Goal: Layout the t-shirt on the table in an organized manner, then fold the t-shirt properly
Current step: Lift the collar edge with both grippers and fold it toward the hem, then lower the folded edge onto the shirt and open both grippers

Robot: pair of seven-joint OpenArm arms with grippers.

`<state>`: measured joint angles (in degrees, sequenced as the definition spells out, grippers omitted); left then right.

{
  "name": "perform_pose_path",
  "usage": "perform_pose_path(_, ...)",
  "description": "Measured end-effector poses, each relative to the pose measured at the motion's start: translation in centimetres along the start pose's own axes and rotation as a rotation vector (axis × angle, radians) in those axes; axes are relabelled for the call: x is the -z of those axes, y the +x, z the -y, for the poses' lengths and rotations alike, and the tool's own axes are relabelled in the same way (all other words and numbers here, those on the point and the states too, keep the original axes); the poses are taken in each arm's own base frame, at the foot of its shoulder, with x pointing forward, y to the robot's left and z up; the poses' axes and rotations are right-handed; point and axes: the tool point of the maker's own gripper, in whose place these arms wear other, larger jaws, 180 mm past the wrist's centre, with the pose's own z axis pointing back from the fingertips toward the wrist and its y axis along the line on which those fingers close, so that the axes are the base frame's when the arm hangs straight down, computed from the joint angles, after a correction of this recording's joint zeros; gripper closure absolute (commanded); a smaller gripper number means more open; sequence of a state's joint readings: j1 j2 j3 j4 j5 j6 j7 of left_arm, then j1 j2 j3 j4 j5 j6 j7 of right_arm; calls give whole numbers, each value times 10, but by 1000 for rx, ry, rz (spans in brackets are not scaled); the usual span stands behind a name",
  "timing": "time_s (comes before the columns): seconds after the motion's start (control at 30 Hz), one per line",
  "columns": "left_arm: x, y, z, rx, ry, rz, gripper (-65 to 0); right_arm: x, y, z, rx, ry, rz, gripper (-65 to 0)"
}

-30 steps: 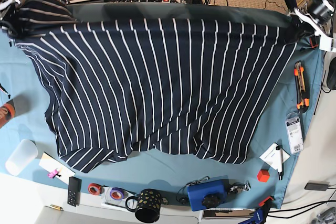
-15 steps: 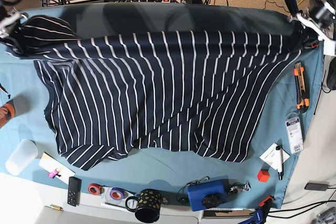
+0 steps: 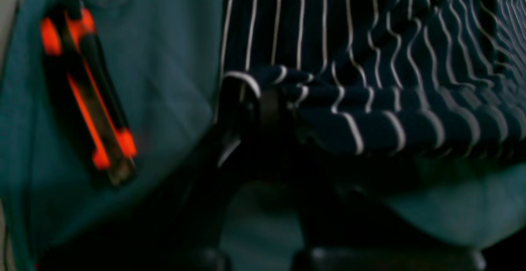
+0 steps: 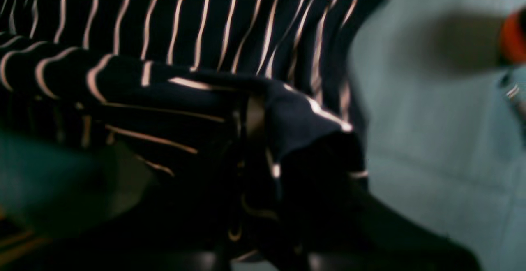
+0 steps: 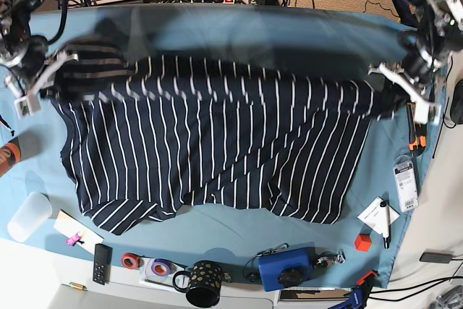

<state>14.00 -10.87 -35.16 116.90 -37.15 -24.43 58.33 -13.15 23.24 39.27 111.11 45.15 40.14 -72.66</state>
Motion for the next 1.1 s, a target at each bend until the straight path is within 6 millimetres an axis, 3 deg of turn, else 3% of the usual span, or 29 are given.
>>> perform_pose_path(0.17, 27, 7, 6, 40, 15, -6, 0, 20, 19, 20, 43, -31, 65, 0)
perform_pose_path(0.37, 65, 17, 13, 59, -14, -24, 0, 59, 26, 22, 86, 9, 58, 0)
perform_pose_path(0.53, 90, 17, 3, 10, -22, -57, 0, 91, 43, 19, 76, 35, 101, 0)
perform_pose_path(0.77, 109, 18, 1, -31, -44, -80, 0, 122, 36, 26, 118, 42, 56, 0)
perform_pose_path(1.0, 116, 27, 0, -42, -50, -44, 0, 132, 33, 29, 166, 52, 72, 0)
perform_pose_path(1.03, 116, 26, 0, -42, -50, -45, 0, 131, 33, 29, 166, 52, 72, -23)
perform_pose_path(1.07, 116, 26, 0, -42, -50, -45, -42, 131, 33, 29, 166, 52, 71, -83)
perform_pose_path(1.1, 116, 26, 0, -42, -50, -45, -124, 132, 33, 29, 166, 51, 67, -155)
